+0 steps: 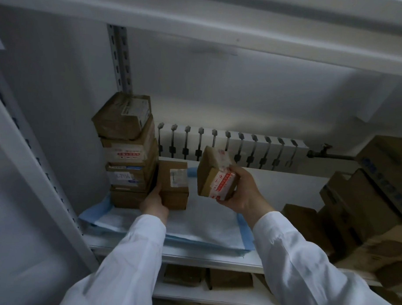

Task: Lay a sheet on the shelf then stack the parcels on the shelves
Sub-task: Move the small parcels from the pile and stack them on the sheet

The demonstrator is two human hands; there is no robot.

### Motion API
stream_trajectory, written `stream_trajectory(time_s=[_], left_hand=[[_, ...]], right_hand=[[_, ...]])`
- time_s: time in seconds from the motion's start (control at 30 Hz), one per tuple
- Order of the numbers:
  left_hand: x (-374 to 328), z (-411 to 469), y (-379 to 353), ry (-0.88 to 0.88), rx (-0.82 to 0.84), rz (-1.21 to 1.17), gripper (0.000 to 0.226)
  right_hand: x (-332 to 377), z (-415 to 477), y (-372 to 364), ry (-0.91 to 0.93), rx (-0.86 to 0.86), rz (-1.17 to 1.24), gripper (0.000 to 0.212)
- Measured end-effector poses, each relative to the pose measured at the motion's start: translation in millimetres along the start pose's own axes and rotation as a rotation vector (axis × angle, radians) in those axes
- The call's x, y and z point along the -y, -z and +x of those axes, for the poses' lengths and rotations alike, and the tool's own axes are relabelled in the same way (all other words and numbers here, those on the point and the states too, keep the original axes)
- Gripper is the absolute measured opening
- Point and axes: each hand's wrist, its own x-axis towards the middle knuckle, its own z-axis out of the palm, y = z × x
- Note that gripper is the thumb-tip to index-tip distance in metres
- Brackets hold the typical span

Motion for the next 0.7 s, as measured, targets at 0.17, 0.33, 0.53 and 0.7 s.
stream_trajectory(time_s=[0.17, 0.33, 0.53, 0.7], left_hand=[[2, 5, 3, 0.163, -0.004, -0.244, 0.041], [19, 45, -5, 0.34, 0.123, -0.643, 0.081], [-1, 22, 7, 0.334, 0.174, -0.644, 0.038], [-5, 18, 13, 0.319, 0.199, -0.606, 0.04]], right_hand=[[-19, 14, -35, 0.317, -0.07, -0.643, 0.052], [-39, 21, -68, 0.581, -0.147, -1.084, 0.082], [-55, 21, -92, 0.546, -0.092, -1.462, 0.073], [-56, 20, -99, 0.551, -0.047, -1.427, 0.056]])
